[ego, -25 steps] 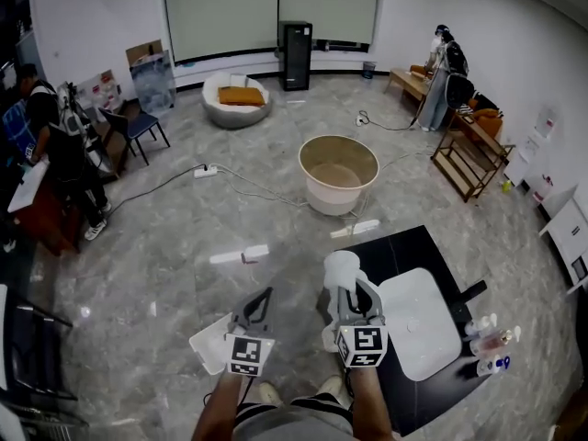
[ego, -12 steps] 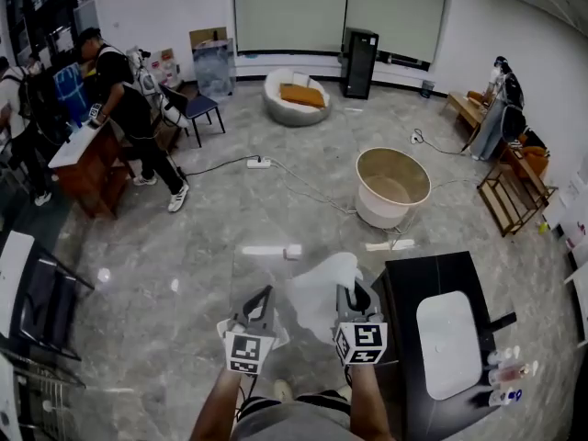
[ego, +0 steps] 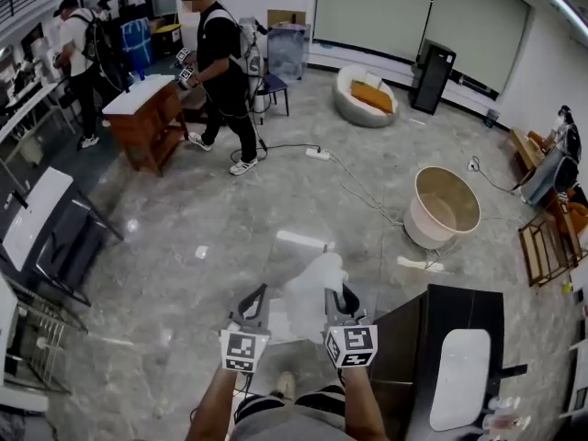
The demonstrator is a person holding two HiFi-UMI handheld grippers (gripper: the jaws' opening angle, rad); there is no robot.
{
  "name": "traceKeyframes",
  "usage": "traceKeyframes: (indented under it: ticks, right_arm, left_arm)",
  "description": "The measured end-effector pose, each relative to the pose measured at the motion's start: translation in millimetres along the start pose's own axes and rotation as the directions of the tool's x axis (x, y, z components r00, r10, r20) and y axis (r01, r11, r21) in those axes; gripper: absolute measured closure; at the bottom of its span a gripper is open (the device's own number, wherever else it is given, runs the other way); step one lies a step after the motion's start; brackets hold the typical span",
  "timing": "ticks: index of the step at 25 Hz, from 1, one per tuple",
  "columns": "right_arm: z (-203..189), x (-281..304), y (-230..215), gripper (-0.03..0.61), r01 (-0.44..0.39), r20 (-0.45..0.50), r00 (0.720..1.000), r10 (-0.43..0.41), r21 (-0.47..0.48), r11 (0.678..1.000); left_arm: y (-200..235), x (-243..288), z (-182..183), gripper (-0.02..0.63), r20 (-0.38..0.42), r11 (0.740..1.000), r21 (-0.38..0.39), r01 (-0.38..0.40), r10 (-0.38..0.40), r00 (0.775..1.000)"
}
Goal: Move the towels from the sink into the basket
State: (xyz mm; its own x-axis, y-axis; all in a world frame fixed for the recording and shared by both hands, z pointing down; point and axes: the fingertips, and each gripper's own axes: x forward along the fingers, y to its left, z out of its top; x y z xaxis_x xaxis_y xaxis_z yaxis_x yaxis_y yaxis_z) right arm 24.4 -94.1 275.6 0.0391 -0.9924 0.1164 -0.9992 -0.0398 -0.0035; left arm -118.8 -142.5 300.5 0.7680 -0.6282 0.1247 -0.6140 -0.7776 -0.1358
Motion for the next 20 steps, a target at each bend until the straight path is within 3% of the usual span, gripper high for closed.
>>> traceKeyframes:
  ticks: [8, 20]
  right_arm:
    - [-61, 49, 47, 0.525, -0.161, -0.099, 0.982, 0.161, 0.004, 0.987]
    - [-217, 145, 93, 0.525, -0.348, -0.218, 0.914, 0.342, 0.01, 0.937]
  left_arm:
    - [37, -13, -65, 0.604, -0.096, 0.992, -0.053, -0.112, 0.106, 0.99]
    - [69, 17, -228, 0.604, -0.231, 0.962, -0.154, -0.224, 0.185, 0.955]
